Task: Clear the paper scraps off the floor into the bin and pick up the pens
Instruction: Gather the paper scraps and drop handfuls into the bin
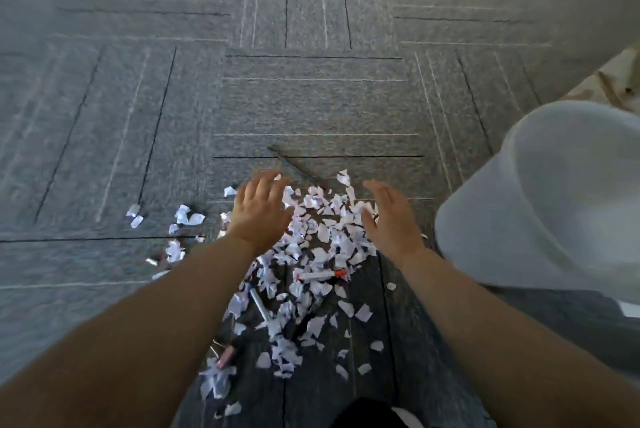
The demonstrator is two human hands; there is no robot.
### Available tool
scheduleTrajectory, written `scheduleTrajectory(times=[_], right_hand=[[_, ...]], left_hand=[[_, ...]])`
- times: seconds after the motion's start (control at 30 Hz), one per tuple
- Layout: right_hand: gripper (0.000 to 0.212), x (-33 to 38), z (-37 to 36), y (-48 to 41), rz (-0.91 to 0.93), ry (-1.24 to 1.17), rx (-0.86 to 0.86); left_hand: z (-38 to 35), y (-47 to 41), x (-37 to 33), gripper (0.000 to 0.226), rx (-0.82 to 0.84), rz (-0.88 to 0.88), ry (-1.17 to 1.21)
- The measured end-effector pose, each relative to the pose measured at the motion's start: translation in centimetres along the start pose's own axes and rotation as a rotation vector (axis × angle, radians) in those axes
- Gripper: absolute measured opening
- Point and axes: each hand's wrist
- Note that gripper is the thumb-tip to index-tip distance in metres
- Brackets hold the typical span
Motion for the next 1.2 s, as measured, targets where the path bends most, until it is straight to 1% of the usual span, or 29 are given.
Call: scheduleTrajectory(times=[0.07,0.13,0.23,0.3,0.37,0.47,0.53,0.6,0.7,0.77,0.87,0.9,0.97,1.07,1.13,1.2], right_hand=[[0.046,-1.3,-2.5,-0.4,-0.034,0.024,0.060],[0.052,-2.9,-4.8,-0.7,-0.089,0.092,0.091],[0.065,-5.2,-7.3,-1.3,-0.255,0.142,0.104],[0.075,-6.4,-8.5,-1.5,-0.322,0.147,0.154],[0.083,-6.9,-9.5,-1.8,-0.288,0.182,0.219],[0.094,-6.0,-10.7,-2.3,-0.109,0.234,0.293],[0.098,-4.6,-11.3,-2.7,0.017,0.285,0.357],[0.094,-3.5,-11.9,-3.0,0.089,0.323,0.391],[0.082,-3.1,-12.1,-3.5,0.093,0.315,0.389],[0.069,-3.4,-11.9,-3.6,0.100,0.301,0.317],[0.044,-3.7,-11.9,-3.0,0.160,0.327,0.176],[0.038,-3.8,-11.9,-2.8,0.177,0.325,0.159],[0.029,-3.8,-12.0,-2.4,0.196,0.284,0.162],[0.022,-3.8,-11.7,-2.2,0.198,0.188,0.177],[0.021,-3.5,-11.1,-2.2,0.174,0.144,0.151],[0.023,-2.9,-10.2,-2.0,0.127,0.099,0.115]], left_hand=[[-2.8,0.8,1.8,0.059,0.120,0.089,-0.008],[-5.3,1.5,2.9,0.065,0.210,0.137,-0.028],[-8.3,1.8,3.9,0.076,0.324,0.193,-0.033],[-9.6,1.7,4.4,0.084,0.374,0.222,-0.026],[-10.5,1.5,4.9,0.091,0.395,0.247,-0.020],[-11.5,1.0,5.0,0.100,0.412,0.253,-0.041],[-12.1,0.6,4.6,0.098,0.398,0.230,-0.069],[-12.7,0.2,4.1,0.093,0.367,0.211,-0.088],[-13.0,-0.6,3.5,0.082,0.314,0.177,-0.121],[-12.7,-1.0,2.9,0.075,0.271,0.126,-0.121],[-12.3,-1.0,1.9,0.058,0.183,0.071,-0.113],[-12.4,-0.9,1.7,0.054,0.172,0.072,-0.104],[-13.0,-0.7,1.5,0.047,0.201,0.088,-0.084],[-13.4,-0.9,1.6,0.038,0.207,0.062,-0.034],[-12.7,-1.0,1.6,0.030,0.177,0.043,0.052],[-11.2,-0.9,1.5,0.026,0.167,0.049,0.070]])
Point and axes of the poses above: each hand's wrist, its own y-axis away from the middle knuckle, its own z-axis out of the back of the hand, x = y × z, and after that the axes turned 14 degrees about x, right-handed
